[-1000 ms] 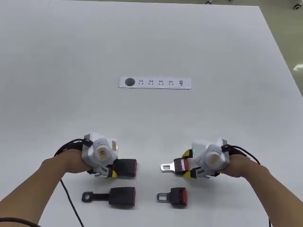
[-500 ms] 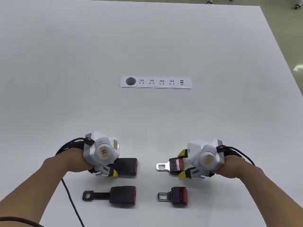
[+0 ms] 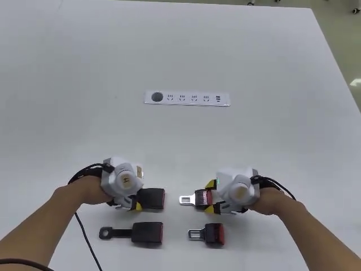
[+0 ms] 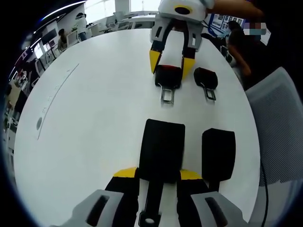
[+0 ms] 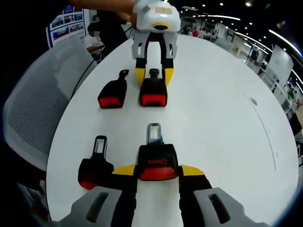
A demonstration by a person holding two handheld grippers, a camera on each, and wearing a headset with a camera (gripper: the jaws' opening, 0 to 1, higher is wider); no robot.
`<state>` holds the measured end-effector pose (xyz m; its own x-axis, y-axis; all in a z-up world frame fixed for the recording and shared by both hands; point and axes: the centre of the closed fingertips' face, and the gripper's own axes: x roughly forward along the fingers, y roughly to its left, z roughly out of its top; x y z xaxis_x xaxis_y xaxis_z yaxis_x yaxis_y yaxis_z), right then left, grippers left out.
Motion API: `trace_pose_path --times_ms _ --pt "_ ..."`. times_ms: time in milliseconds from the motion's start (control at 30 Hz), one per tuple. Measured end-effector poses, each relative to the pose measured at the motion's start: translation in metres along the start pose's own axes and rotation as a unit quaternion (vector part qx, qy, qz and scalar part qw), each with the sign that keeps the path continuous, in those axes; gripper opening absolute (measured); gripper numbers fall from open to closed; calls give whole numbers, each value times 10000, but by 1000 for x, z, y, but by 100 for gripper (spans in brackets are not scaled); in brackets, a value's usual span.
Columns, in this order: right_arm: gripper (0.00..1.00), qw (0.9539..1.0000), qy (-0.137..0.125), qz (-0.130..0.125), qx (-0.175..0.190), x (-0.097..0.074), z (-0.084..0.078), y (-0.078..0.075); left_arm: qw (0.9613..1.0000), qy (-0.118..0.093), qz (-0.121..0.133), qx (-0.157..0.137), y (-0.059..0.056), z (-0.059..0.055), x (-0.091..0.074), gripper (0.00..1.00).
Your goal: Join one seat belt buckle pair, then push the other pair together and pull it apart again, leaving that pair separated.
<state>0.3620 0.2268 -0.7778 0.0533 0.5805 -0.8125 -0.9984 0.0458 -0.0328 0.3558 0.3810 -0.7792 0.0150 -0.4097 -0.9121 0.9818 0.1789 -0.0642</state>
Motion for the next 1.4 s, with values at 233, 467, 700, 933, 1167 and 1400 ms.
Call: trace_pose_path --times_ms 233,467,700,933,1167,1400 --pt "30 10000 -43 -12 -8 3 6 2 10000 3 6 -13 -1 1 -2 31" --pt "30 9999 -93 -40 15 2 12 3 10000 13 0 -36 0 0 -1 31" --pt "30 9999 -117 -30 12 3 16 4 10000 22 -7 -48 0 1 -2 31" --pt "30 9999 -159 -10 32 10 21 2 10000 20 -6 -60 0 2 -2 31" --pt "30 9998 -191 8 32 14 26 2 10000 19 -2 -72 0 2 -2 31" --pt "30 9998 -212 17 34 19 32 3 10000 8 -3 -85 0 1 -2 31"
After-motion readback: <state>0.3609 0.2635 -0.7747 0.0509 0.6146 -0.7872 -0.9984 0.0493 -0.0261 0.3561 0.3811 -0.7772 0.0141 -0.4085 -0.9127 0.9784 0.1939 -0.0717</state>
